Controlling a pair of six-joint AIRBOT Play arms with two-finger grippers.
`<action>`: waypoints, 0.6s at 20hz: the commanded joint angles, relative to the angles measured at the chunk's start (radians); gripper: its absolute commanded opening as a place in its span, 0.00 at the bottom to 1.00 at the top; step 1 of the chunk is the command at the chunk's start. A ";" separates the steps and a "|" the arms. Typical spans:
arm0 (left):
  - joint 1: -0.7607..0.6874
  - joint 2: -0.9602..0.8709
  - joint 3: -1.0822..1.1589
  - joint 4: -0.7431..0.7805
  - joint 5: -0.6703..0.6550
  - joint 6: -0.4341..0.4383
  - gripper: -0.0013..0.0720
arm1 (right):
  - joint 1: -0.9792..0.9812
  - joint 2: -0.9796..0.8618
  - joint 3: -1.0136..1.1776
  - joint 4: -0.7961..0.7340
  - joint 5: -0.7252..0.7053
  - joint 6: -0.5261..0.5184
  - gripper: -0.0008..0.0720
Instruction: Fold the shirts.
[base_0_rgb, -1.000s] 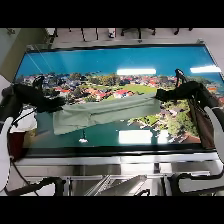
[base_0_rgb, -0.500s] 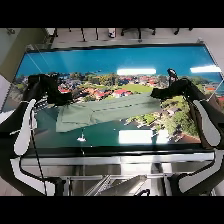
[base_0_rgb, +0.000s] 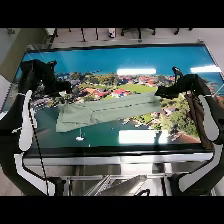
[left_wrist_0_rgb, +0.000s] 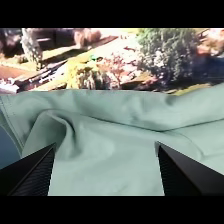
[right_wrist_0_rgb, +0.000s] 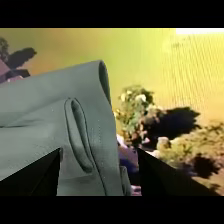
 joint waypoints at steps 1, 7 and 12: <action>0.000 -0.002 0.110 -0.085 0.072 -0.001 0.95 | -0.019 -0.056 0.013 0.090 -0.085 -0.013 0.75; -0.018 -0.002 0.082 -0.340 0.042 0.033 0.08 | -0.017 -0.108 0.013 0.123 -0.126 -0.025 0.26; -0.143 -0.003 -0.015 -0.338 -0.145 0.047 0.04 | -0.018 -0.069 0.018 0.123 -0.126 -0.042 0.04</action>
